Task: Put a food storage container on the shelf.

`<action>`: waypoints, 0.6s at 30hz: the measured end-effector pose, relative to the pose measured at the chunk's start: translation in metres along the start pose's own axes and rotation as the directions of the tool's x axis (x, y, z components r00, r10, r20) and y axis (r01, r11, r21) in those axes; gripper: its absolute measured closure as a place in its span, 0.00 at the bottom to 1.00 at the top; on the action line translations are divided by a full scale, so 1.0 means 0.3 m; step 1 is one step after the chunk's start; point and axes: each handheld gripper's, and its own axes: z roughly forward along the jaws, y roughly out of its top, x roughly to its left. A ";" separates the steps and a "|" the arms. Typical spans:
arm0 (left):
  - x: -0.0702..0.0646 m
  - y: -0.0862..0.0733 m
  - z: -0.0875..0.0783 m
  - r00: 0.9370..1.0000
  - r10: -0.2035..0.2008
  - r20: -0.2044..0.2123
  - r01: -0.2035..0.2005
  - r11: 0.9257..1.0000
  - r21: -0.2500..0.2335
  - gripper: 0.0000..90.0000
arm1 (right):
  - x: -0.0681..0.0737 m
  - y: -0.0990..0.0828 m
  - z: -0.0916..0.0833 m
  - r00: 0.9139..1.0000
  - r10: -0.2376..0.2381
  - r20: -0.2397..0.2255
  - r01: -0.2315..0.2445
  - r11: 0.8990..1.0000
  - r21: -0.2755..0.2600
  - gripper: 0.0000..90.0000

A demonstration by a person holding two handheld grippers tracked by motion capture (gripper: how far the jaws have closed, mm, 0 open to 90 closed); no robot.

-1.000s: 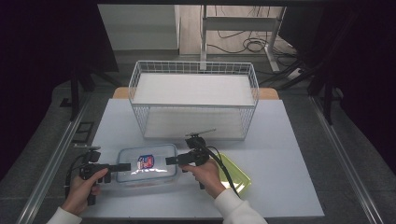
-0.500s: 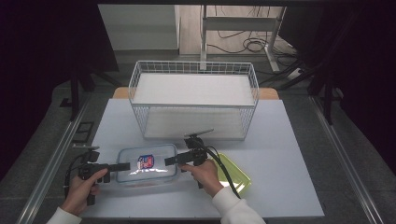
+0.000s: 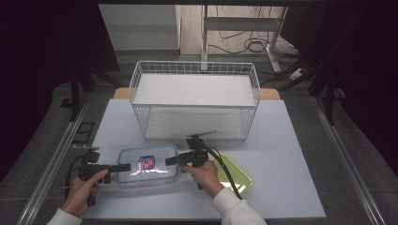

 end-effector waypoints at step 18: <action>0.004 -0.007 -0.027 1.000 0.005 0.020 -0.004 1.000 -0.016 0.39 | -0.020 -0.012 -0.017 0.999 -0.015 -0.045 0.014 1.000 -0.008 0.47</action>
